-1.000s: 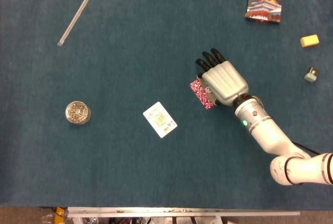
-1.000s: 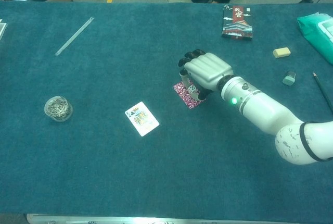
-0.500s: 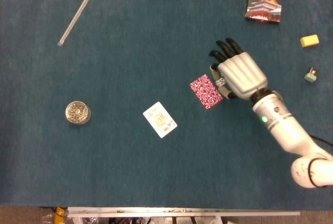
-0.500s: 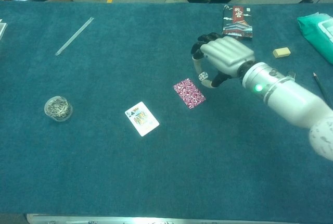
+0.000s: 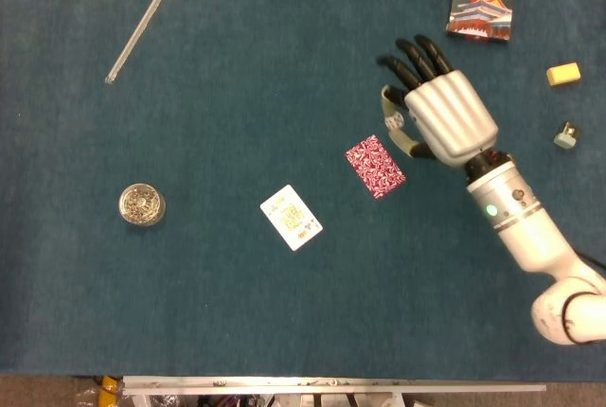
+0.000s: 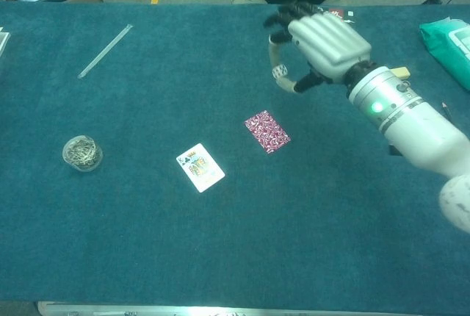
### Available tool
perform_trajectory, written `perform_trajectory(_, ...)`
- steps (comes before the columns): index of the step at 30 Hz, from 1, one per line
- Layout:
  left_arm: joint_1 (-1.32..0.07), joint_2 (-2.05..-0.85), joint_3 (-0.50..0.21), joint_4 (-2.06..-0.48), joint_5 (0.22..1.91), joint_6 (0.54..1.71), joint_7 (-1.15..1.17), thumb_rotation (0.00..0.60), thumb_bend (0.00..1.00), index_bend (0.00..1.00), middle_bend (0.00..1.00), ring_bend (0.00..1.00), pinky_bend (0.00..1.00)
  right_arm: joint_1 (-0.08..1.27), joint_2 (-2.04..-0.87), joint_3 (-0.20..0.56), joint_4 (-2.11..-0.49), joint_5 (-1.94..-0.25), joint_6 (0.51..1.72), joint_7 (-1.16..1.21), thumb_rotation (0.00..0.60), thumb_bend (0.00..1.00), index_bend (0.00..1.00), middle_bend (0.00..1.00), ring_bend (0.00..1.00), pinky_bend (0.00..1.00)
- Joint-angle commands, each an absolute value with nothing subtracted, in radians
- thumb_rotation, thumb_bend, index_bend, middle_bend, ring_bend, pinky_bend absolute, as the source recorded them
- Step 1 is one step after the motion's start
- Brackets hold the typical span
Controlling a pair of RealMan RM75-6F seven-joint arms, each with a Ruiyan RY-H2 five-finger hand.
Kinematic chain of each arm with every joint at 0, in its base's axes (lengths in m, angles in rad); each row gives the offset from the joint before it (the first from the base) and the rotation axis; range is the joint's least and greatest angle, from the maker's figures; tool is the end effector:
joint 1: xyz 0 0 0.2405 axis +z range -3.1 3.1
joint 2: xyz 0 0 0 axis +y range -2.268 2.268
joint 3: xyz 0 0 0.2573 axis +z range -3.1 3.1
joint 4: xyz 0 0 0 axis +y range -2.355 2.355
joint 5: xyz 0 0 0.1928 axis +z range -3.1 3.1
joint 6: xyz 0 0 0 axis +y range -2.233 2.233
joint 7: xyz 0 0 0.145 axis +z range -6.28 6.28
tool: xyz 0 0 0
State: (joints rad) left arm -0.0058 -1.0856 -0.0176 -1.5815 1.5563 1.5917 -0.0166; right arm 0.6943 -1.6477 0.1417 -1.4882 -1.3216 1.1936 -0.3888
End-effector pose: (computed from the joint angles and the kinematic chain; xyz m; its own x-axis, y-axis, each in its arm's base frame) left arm -0.3141 0.1501 0.1949 0.4418 -0.0413 0.8962 0.8971 0.0085 -0.4418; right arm -0.1203 -0.3131 -0.0045 0.4115 -0.0500 0.9100 -0.8106 -0.4765 0.3404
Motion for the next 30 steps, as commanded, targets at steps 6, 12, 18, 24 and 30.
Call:
perform_trajectory(6, -0.003, -1.086, -0.017, -1.576, 1.553, 1.591, -0.022, 0.6, 0.27, 0.27, 0.21, 0.13, 0.13, 0.668, -1.808, 0.181, -1.278, -1.492, 1.393, -0.249, 0.6, 0.3, 0.0, 0.0, 0.0, 0.0)
perform_trajectory(12, -0.008, -1.087, -0.017, -1.571, 1.556, 1.585, -0.027, 0.6, 0.27, 0.27, 0.21, 0.13, 0.13, 0.648, -1.766, 0.177, -1.325, -1.486, 1.378, -0.243, 0.6, 0.3, 0.0, 0.0, 0.0, 0.0)
perform_trajectory(18, -0.005, -1.084, -0.015, -1.57, 1.553, 1.583, -0.031, 0.6, 0.27, 0.27, 0.21, 0.13, 0.13, 0.618, -1.668, 0.157, -1.447, -1.437, 1.311, -0.294, 0.6, 0.3, 0.0, 0.0, 0.0, 0.0)
perform_trajectory(24, -0.004, -1.079, -0.012, -1.571, 1.543, 1.572, -0.034, 0.6, 0.27, 0.27, 0.21, 0.13, 0.13, 0.553, -1.539, 0.116, -1.605, -1.35, 1.281, -0.418, 0.6, 0.3, 0.0, 0.0, 0.0, 0.0)
perform_trajectory(30, -0.01, -1.078, -0.014, -1.565, 1.54, 1.56, -0.04, 0.6, 0.27, 0.27, 0.21, 0.13, 0.13, 0.463, -1.411, 0.075, -1.746, -1.274, 1.325, -0.504, 0.6, 0.3, 0.0, 0.0, 0.0, 0.0)
